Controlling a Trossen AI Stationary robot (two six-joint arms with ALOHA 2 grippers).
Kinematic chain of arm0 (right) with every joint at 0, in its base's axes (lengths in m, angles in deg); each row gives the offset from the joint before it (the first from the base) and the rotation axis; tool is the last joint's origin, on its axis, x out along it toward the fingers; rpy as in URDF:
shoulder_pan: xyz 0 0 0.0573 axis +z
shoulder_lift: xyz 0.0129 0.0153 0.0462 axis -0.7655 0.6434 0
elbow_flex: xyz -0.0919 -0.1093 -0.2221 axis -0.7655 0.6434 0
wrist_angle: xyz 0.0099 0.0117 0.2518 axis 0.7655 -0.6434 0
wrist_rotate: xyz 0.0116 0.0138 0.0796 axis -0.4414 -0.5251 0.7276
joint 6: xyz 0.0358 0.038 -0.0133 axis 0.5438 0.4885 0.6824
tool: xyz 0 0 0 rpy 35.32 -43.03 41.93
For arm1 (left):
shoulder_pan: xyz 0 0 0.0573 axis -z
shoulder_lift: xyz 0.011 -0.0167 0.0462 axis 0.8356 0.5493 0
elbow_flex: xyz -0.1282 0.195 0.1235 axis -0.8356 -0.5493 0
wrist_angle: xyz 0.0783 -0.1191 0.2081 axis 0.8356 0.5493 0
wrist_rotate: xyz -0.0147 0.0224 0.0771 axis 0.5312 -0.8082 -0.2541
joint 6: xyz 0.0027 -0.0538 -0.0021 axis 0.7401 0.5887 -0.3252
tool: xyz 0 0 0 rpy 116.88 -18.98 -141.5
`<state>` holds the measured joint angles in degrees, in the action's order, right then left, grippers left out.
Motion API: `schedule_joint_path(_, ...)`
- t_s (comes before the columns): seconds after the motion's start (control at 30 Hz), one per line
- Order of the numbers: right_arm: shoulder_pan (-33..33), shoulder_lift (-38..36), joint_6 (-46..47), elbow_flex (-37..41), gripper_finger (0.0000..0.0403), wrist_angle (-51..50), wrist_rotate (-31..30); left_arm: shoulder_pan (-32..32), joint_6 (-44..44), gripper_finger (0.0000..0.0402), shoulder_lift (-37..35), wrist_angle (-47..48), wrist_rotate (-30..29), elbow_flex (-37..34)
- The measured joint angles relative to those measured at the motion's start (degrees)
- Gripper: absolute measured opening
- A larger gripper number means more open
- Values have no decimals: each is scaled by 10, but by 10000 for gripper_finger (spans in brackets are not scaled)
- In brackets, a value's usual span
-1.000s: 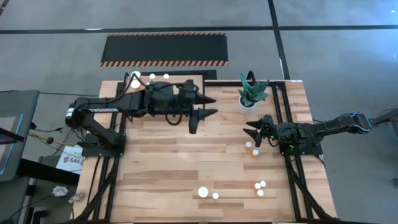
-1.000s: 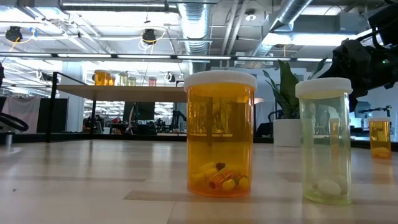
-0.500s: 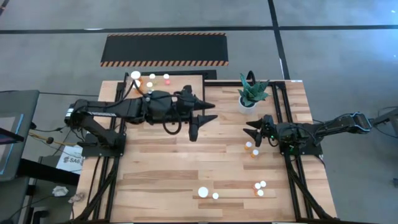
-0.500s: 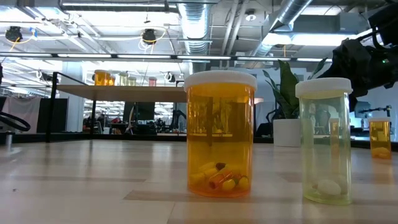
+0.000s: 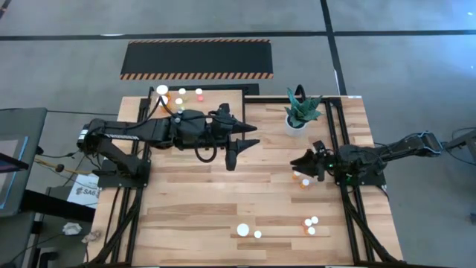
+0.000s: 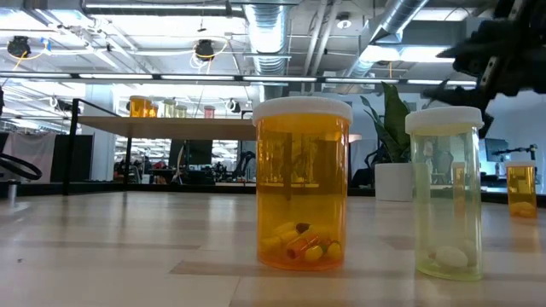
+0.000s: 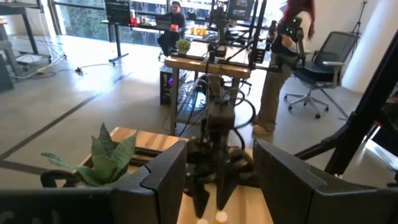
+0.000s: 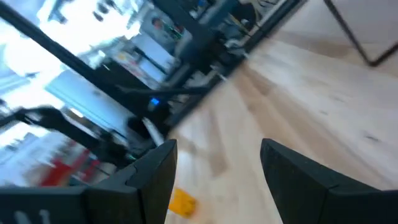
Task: Pick and place medicine bottles onto shelf by color
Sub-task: Put the top small orange pill bottle on the shelf
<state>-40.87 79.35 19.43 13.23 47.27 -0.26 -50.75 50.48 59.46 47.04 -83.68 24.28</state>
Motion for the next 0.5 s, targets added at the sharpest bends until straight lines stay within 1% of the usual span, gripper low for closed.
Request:
schedule_joint_path(0.27,5,0,34,-2,256,96,-20,2,7,173,0,7,-1,0)
schedule_joint_path(0.33,0,0,35,-12,256,104,-22,3,13,173,0,13,-5,0)
schedule_joint_path(0.43,-10,0,-10,-50,256,99,-24,3,21,173,0,20,-5,0)
schedule_joint_path(0.5,-16,0,-46,-93,256,70,-18,3,22,173,0,25,-5,0)
